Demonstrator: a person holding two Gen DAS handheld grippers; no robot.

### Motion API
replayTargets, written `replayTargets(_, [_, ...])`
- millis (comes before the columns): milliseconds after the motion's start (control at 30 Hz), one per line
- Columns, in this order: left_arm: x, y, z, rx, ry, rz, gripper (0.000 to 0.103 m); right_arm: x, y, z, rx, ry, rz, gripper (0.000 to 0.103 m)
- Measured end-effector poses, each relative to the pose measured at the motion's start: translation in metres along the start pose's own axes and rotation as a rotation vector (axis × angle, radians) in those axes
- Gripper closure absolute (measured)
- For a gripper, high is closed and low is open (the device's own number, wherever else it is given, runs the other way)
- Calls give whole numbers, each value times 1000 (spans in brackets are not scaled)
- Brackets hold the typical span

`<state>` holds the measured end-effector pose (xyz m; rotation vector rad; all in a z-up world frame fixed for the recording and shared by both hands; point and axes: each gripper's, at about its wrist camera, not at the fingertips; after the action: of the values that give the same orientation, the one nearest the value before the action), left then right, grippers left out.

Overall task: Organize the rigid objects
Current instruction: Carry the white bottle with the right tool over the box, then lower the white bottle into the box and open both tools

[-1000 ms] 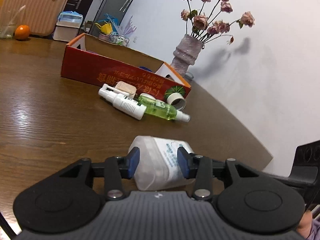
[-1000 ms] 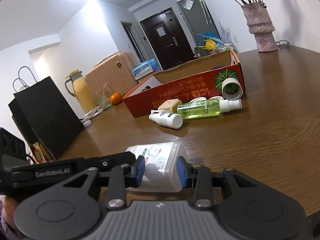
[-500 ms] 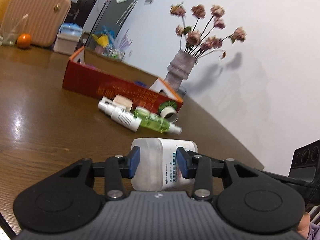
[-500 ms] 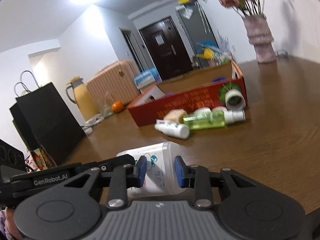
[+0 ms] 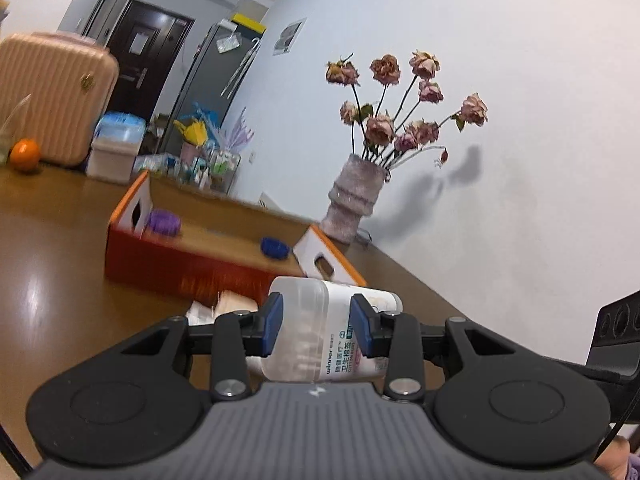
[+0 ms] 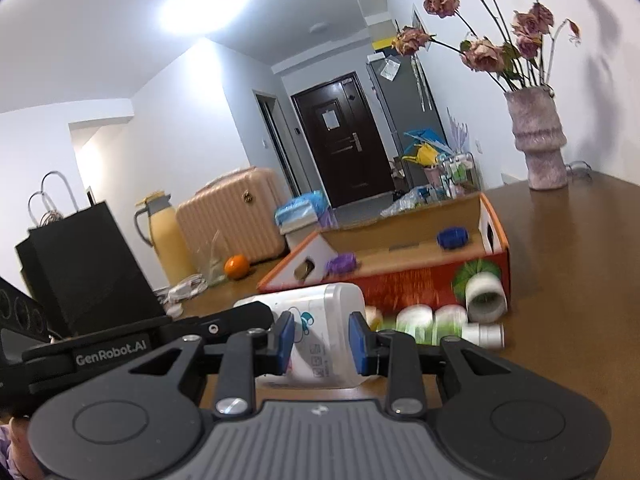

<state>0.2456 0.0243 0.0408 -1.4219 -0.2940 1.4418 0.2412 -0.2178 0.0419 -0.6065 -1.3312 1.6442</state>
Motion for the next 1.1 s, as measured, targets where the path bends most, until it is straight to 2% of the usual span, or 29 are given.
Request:
replayTargets(133, [9, -43, -46, 23, -1, 37, 66, -23, -31, -40, 10, -12, -1, 74])
replayTargets(267, [17, -85, -100, 44, -29, 9, 66, -51, -63, -93, 38, -19, -27, 74])
replayTargets(367, [29, -119, -142, 62, -47, 27, 66, -70, -82, -134, 65, -26, -38, 74])
replayTargets(500, [49, -152, -205, 118, -103, 88, 66, -100, -102, -198, 143, -30, -71, 74])
replayTargets(600, [67, -162, -246, 184, -120, 100, 66, -127, -107, -239, 187, -9, -127, 74])
replayTargets(733, [85, -161, -291, 244, -195, 83, 66, -152, -102, -285, 275, -5, -169, 74])
replayTargets(833, [102, -155, -316, 292, -224, 97, 67, -159, -94, -312, 314, 54, -172, 73])
replayTargets(900, [118, -151, -323, 339, -216, 174, 68, -159, -92, -323, 336, 110, -150, 73])
replayTargets(933, [123, -150, -322, 345, -203, 210, 67, -157, -91, -326, 342, 124, -128, 69])
replayTargets(967, [128, -150, -319, 340, -186, 238, 67, -155, -90, -329, 354, 139, -107, 60])
replayTargets(1033, [133, -149, -311, 317, -197, 263, 64, -159, -89, -333, 372, 124, -123, 55])
replayTargets(1100, [131, -149, -302, 283, -206, 253, 63, -163, -86, -335, 383, 93, -156, 56])
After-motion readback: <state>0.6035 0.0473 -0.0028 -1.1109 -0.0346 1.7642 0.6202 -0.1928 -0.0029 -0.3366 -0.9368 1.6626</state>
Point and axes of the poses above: each gripper's, at about its wrist camera, not at the fingertips, and z roughly against the way its jaws point, x to its left, y to its underside, and after that the axes turned 13 degrees about z, right-handed
